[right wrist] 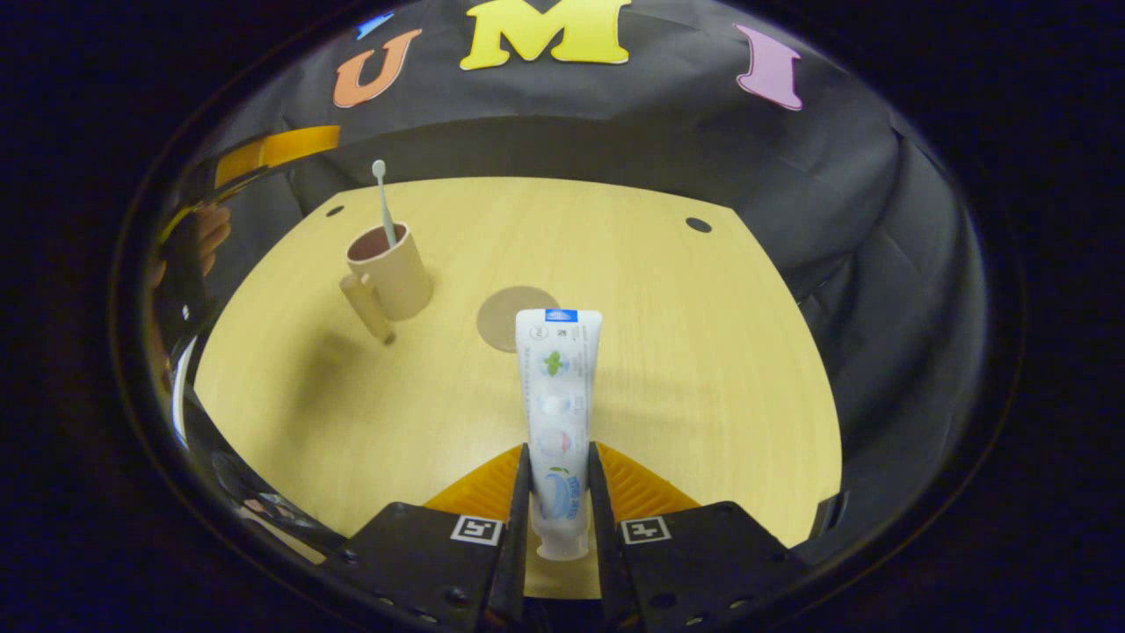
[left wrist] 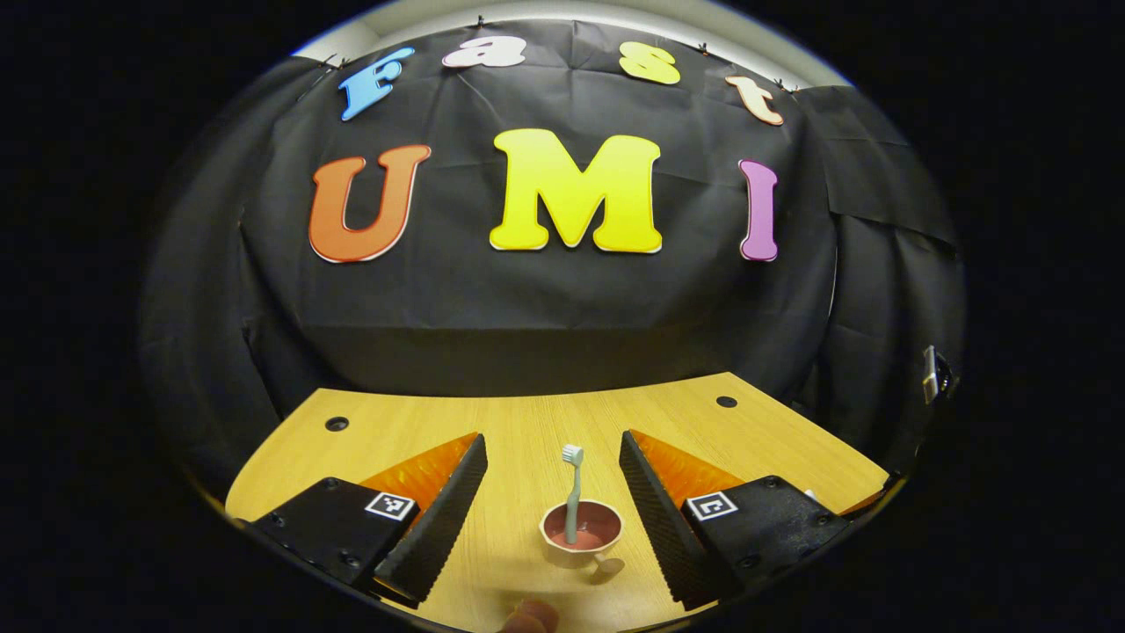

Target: Put the toothbrush and toothpaste on the desktop into the cup, then pick up the cup and place it on the coaster on the desktop.

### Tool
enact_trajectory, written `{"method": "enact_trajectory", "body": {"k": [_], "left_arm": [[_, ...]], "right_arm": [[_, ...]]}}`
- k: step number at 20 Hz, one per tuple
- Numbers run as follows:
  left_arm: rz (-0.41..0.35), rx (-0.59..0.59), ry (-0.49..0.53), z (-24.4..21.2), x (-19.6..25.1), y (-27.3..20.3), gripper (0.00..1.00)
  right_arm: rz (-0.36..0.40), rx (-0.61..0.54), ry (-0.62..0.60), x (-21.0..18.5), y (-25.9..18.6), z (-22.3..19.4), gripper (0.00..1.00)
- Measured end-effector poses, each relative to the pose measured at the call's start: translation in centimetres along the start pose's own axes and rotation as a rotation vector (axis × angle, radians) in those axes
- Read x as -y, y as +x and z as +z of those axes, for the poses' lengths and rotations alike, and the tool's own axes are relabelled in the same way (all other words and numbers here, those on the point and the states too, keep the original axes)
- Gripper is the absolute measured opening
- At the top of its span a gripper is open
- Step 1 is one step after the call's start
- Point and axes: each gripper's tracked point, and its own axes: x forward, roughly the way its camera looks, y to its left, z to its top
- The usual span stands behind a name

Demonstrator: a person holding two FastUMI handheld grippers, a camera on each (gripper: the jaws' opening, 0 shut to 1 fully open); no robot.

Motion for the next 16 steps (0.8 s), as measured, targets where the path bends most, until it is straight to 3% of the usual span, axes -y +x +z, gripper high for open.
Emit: {"method": "enact_trajectory", "body": {"k": [5, 11, 16], "left_arm": [[0.028, 0.024, 0.004, 1.5, -1.7, -4.5, 0.96], [0.145, -0.01, -0.057, 0.8, -6.5, -9.8, 0.96], [0.222, -0.063, -0.099, -1.0, -9.3, -13.8, 0.96]], "right_arm": [[0.104, 0.081, -0.001, -6.8, 1.6, 6.5, 0.34], [0.219, 0.218, 0.009, -14.6, 2.0, 15.0, 0.34], [0.246, 0.391, -0.028, -17.6, 2.6, 21.0, 0.35]]}}
